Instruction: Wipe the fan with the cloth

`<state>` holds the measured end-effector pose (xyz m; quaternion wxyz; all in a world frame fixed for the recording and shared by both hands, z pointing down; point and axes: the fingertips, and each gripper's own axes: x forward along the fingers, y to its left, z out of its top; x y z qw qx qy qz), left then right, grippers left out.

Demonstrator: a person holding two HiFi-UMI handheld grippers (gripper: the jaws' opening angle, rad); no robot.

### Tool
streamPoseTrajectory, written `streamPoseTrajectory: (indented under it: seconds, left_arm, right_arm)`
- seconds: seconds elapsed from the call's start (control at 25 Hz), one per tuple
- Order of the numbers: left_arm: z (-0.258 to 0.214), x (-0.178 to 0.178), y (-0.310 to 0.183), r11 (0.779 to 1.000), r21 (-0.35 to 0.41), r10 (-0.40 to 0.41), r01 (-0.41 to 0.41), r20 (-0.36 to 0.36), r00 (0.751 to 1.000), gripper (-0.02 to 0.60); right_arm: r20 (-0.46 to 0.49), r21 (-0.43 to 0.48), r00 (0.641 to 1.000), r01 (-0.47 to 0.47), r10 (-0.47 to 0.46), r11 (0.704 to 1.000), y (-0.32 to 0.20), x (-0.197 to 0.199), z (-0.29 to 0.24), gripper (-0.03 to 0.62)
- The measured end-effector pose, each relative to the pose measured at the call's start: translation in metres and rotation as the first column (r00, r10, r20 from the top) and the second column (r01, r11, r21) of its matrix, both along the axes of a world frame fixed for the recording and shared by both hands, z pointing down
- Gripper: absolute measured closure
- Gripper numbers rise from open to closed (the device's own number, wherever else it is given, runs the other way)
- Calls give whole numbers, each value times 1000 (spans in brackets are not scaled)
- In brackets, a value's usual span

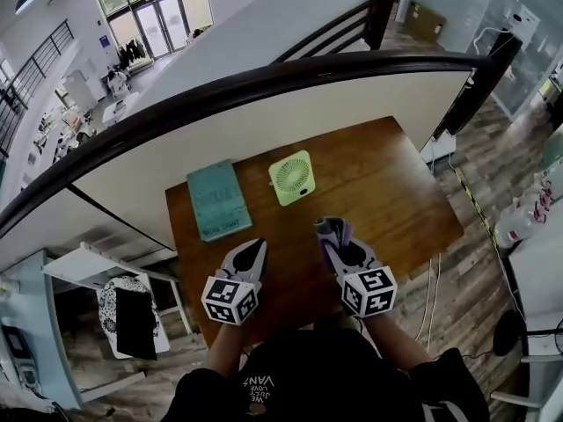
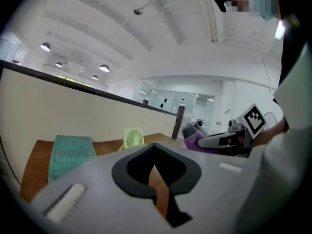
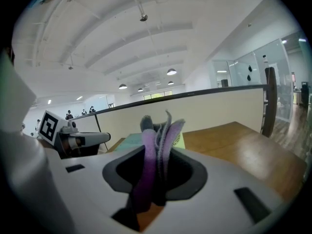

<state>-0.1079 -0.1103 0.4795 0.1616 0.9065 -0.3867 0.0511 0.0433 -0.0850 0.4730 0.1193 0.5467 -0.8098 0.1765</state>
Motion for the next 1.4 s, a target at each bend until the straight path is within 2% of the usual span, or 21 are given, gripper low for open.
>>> streamPoseTrajectory:
  seconds: [0.24,0.72,0.96,1.28,1.32,1.4]
  left_arm:
    - [24,0,-33,999,-20,-37,38,33,999,571]
    - [57,14,-103,984,-49,-168,172,72,983,571]
    - [69,26,-127,981,-60,-177,182,90,980,569]
    - [102,40,-152,983,-110,-135,146,107,985,566]
    - [105,41,-154,983,-121,-130,142,105,986,557]
    - [114,44,-156,981,-144,-115,129,107,988,451]
  right_arm:
    - [0,-12,1000,23,-23,1000,-39,1,10,477]
    - [-8,-42,985,174,-175,984,-133,-5,30,477]
    - [-9,-33,964,266,-267,963,-164,-22,36,477]
    - [-50,-3,926,375,-375,927,-191,-51,47,477]
    - [-53,4,921,387,-386,922,-192,-55,48,477]
    - [-57,20,912,408,-406,913,-193,-61,49,477]
